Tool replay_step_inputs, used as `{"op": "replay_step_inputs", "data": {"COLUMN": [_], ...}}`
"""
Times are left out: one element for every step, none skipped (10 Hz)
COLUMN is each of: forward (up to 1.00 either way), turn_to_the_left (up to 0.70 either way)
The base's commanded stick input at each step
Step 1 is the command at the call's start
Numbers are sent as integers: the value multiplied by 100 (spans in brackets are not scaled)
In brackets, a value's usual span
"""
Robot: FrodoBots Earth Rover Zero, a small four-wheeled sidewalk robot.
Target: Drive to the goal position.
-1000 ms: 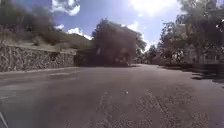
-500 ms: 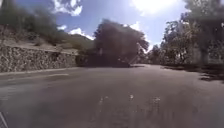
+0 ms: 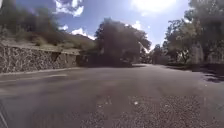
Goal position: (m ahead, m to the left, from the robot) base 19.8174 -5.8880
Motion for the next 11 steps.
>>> {"op": "replay_step_inputs", "data": {"forward": [50,50,50,50,50,50,50,50,50,50,50], "turn_to_the_left": [0,0,0,0,0,-50,-50,-35,-11,0,0]}}
